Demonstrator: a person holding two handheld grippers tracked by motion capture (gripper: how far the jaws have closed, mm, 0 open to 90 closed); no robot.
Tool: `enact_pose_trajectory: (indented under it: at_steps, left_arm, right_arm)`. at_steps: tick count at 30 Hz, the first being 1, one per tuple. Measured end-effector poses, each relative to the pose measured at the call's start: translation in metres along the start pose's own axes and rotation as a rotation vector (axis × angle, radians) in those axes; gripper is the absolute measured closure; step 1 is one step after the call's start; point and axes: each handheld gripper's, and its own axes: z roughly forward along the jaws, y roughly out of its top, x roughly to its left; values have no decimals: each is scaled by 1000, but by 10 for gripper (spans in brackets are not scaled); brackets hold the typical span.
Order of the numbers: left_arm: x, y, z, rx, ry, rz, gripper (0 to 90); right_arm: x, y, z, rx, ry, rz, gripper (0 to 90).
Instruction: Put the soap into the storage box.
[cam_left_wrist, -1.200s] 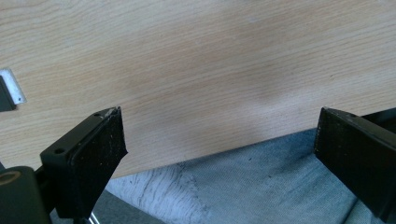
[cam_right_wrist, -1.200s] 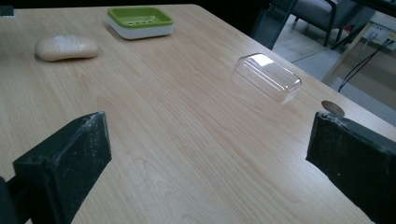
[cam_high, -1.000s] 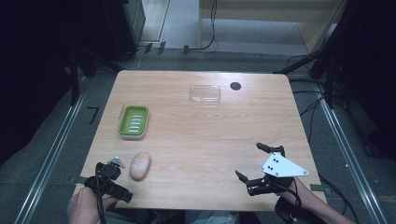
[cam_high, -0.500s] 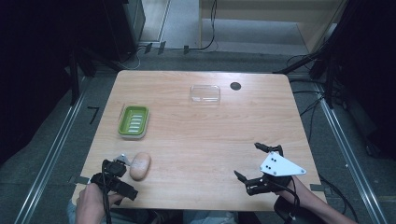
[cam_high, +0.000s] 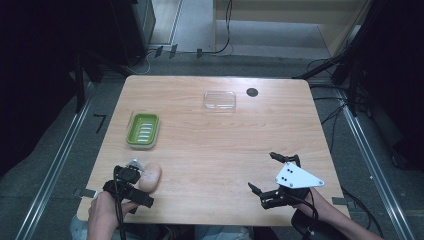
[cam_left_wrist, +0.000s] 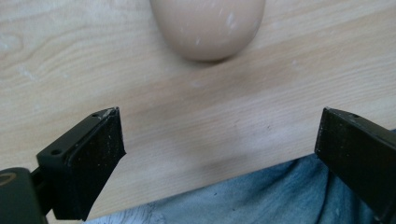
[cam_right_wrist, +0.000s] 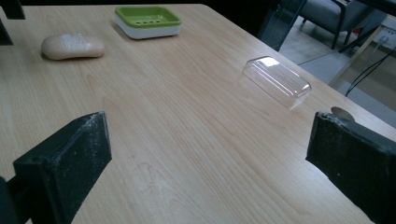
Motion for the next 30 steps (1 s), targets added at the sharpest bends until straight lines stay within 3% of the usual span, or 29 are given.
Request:
enact_pose_trajectory:
  at_steps: [30]
  left_arm:
    - [0,38,10,-45,-11,-34,30]
  right_arm:
    - [0,0,1,-6,1,5,0]
